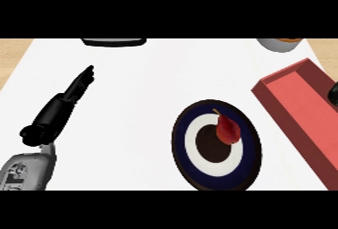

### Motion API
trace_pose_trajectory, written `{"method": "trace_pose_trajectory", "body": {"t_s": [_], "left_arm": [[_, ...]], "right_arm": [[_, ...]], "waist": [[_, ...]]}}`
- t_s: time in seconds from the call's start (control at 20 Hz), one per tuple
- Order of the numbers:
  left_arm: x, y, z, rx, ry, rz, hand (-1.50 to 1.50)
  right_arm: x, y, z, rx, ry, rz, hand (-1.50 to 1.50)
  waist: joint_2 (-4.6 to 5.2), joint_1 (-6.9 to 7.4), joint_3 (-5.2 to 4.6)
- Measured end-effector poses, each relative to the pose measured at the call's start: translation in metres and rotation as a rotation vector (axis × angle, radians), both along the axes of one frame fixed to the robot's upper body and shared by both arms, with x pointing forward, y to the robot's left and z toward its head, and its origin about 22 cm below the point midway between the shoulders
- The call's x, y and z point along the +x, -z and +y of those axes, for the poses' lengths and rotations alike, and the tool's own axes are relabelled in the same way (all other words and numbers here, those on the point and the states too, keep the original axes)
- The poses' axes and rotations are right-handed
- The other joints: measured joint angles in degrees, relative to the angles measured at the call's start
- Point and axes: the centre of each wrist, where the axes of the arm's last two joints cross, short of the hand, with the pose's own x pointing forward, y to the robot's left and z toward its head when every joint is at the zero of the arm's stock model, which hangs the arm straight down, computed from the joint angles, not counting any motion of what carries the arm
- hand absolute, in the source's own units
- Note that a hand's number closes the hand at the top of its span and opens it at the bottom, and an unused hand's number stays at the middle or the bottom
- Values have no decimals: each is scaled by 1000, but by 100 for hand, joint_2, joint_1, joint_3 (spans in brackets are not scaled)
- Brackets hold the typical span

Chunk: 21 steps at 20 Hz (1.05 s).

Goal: Pick the eggplant from the plate and place it in the cardboard box

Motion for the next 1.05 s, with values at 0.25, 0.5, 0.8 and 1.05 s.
{"method": "trace_pose_trajectory", "body": {"t_s": [0.25,0.5,0.8,1.05], "left_arm": [[-3,1,1,1,1,1,0],[-5,3,1,2,-10,3,0],[-4,3,2,-1,-13,9,0],[-7,3,-2,-4,-9,4,0]], "right_arm": [[-7,6,-13,98,-119,4,-150],[-9,-3,-18,286,-166,-295,-150],[-13,-3,-37,661,-15,-687,-150],[-36,11,-72,799,137,-843,-150]], "waist": [[-11,-8,1],[-37,-57,9],[-43,-92,10],[-17,-43,6]]}}
